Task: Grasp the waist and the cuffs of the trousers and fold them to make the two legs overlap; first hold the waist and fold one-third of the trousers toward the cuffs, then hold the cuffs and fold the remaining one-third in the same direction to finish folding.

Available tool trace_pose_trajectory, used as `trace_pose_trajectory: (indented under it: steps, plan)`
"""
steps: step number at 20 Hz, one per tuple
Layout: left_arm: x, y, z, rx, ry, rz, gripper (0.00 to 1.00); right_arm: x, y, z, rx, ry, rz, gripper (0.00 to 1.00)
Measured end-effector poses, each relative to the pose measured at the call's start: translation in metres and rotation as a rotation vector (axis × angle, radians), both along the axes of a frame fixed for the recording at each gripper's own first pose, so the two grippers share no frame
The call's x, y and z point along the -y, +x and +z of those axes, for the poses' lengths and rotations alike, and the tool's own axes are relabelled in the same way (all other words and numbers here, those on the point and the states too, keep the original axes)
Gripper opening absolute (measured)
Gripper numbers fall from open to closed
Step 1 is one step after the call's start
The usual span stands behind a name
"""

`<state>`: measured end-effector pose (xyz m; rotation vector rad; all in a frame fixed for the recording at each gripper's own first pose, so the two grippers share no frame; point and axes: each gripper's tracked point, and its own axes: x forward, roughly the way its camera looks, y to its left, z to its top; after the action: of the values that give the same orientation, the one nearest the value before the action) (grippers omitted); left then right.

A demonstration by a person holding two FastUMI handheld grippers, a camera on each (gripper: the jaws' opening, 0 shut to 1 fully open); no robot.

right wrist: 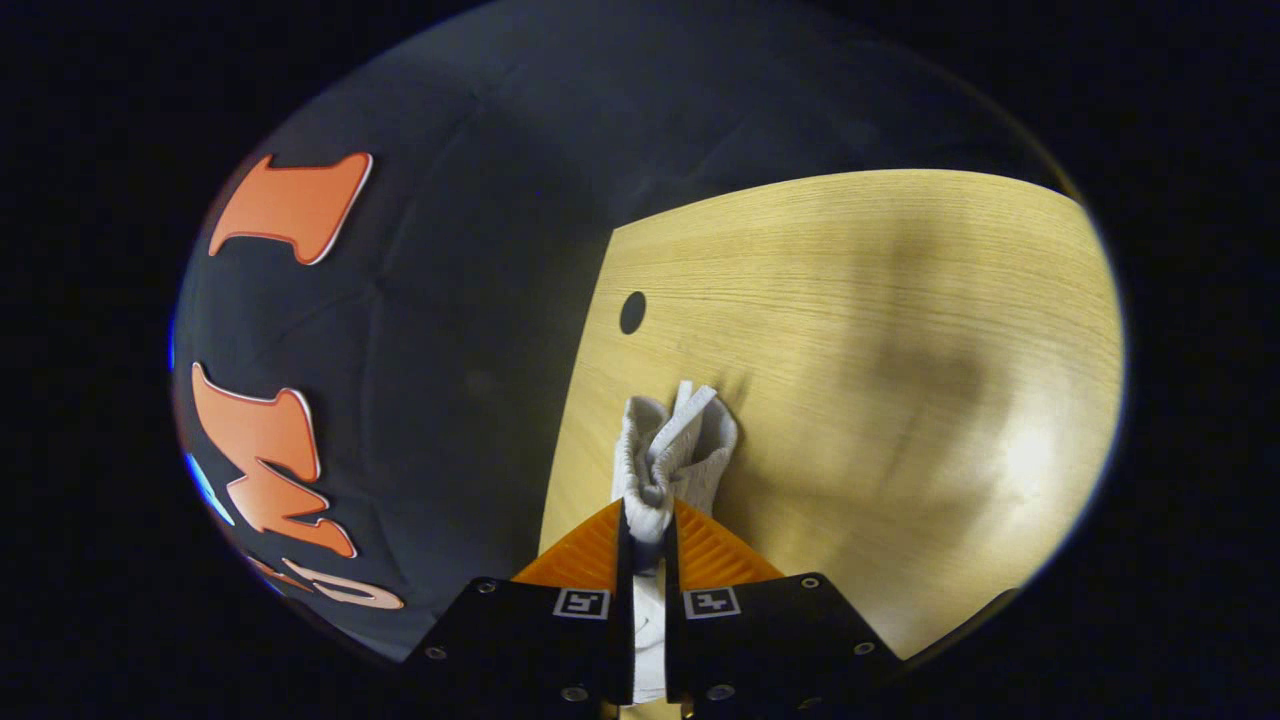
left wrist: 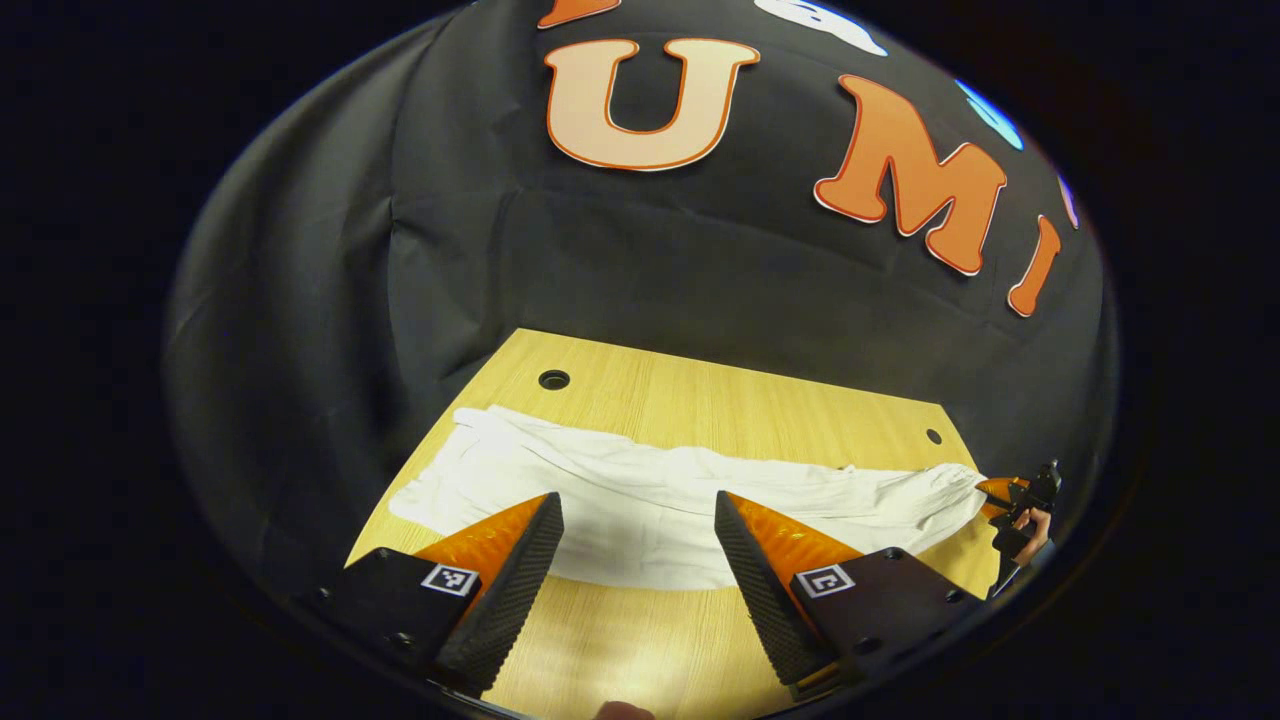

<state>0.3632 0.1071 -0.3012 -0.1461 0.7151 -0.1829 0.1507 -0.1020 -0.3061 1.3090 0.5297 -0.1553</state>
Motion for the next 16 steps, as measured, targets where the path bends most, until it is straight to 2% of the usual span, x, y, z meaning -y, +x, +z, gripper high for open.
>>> trace_pose_trajectory:
  steps: [5,16]
  plan:
    - [-0.014,0.008,-0.006,-0.018,-0.039,-0.019,0.99,0.002,0.004,0.000,0.088,0.012,-0.038,0.13]
    - [-0.066,0.025,-0.051,-0.068,-0.090,-0.026,1.00,0.003,0.004,0.000,0.197,0.003,0.014,0.12]
